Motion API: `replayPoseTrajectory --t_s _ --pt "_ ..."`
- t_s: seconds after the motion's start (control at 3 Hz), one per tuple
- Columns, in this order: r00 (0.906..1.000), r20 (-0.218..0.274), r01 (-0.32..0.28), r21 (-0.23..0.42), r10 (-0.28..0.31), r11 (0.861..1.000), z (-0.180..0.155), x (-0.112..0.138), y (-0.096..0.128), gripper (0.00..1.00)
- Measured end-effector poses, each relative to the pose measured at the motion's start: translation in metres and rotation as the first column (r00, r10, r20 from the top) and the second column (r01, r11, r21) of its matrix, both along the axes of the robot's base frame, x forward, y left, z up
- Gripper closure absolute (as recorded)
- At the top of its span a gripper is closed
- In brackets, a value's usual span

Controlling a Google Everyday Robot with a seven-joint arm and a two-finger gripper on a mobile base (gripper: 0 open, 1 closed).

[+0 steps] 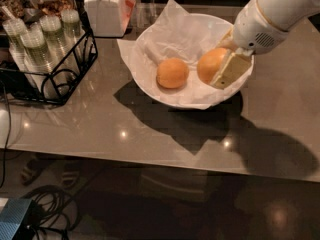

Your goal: Pick orange from white bowl

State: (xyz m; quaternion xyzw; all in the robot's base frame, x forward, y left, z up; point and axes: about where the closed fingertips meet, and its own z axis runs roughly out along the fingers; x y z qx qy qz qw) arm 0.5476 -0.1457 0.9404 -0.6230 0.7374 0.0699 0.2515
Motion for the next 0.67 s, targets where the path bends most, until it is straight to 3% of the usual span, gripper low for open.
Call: replayPoseTrajectory --t_s 0.33,0.67 --pt "0.9858 0.125 0.115 -0.014 -0.112 0.993 0.037 -0.052 -0.008 1.00" --pt "0.9777 0.163 0.140 -0.033 -0.133 0.990 0.046 -0.069 -0.012 1.00"
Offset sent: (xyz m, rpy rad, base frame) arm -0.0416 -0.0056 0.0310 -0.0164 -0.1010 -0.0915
